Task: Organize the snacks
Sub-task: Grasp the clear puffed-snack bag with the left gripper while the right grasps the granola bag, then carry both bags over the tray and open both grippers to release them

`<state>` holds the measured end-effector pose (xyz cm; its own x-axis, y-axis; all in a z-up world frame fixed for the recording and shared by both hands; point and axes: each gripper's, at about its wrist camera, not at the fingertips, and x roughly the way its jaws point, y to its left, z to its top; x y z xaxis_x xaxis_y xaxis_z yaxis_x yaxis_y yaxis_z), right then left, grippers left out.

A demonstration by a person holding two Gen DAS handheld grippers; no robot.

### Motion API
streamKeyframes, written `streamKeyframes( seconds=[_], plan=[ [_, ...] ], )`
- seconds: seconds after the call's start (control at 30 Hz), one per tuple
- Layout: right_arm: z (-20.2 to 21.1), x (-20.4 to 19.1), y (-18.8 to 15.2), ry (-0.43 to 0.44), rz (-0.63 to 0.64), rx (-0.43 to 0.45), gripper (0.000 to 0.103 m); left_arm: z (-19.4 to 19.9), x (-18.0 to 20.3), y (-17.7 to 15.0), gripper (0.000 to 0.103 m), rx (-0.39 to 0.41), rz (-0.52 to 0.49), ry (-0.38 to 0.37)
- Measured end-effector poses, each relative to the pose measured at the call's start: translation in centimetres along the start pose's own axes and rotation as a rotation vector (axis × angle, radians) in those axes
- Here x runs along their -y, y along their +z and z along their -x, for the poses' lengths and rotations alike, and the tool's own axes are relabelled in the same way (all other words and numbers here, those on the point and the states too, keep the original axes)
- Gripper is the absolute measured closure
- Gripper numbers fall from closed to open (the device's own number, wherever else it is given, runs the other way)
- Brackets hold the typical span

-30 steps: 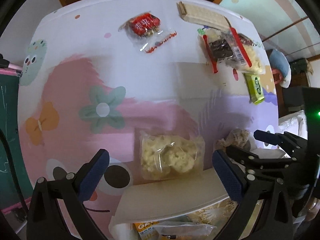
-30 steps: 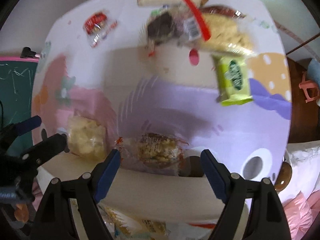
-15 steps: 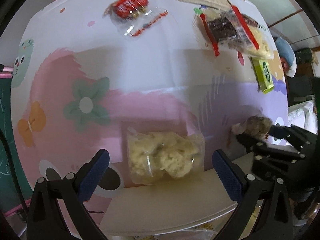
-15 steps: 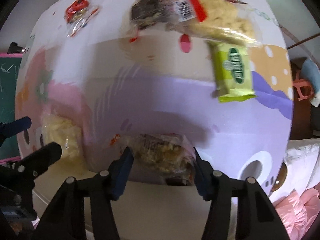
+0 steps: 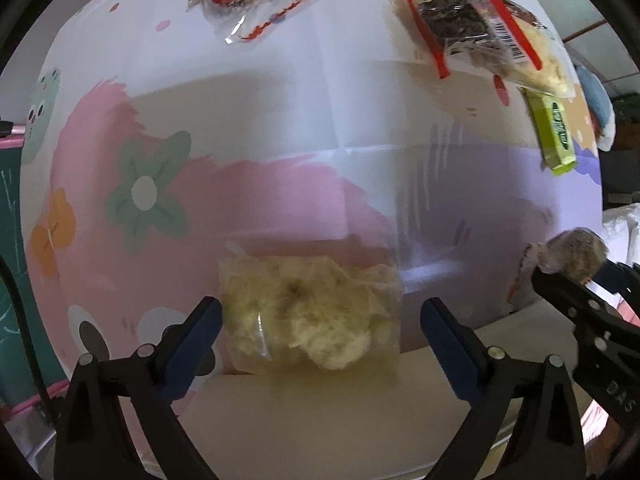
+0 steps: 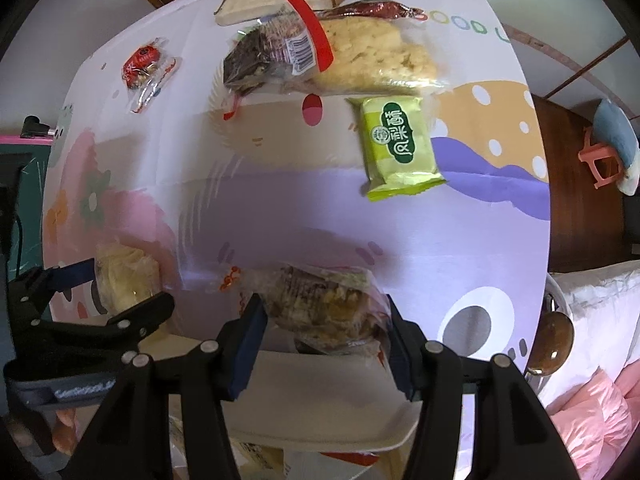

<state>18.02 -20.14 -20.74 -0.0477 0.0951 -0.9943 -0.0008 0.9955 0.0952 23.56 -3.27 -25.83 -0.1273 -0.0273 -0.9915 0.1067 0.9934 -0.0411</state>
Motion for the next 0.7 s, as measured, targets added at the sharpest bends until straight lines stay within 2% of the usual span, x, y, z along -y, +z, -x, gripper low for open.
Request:
streamKeyframes(
  seconds=[0.13, 0.17, 0.23, 0.3, 0.53, 0.67, 0.7],
  plan=[
    [-0.4, -0.7, 0.9, -0.001, -0.001, 0.006, 0.047, -0.4, -0.1, -0.1, 0.008, -0.021, 0.023, -0.002],
    [0.6, -0.6, 1.1, -0.003, 0.001, 0.007, 0.047, -0.6, 0.0, -0.2, 0.01, -0.025, 0.027, -0.003],
    [0.8, -0.8, 1.0, -0.001, 0.001, 0.005, 0.047, -0.7, -0.3, 0.4, 0.016, -0.03, 0.032, -0.007],
    [1.0, -0.8, 0.9, -0.001, 0.002, 0.008, 0.047, -0.8, -0.5, 0.4, 0.019, -0.036, 0.041, -0.02],
    [1.3, -1.2, 0.6, -0.001, 0.016, 0.023, 0.047, -0.3, -0.7, -0.8, 0.028, 0.006, 0.058, -0.021],
    [1.9, -1.3, 0.4, 0.005, 0.017, 0.041, 0.047, 1.0, -1.2, -1.8, 0.043, 0.061, 0.075, -0.021],
    [2.1, -1.2, 0.3, 0.006, 0.016, 0.047, 0.047, 1.4, -1.1, -1.9, 0.044, 0.079, 0.081, -0.018]
  ],
)
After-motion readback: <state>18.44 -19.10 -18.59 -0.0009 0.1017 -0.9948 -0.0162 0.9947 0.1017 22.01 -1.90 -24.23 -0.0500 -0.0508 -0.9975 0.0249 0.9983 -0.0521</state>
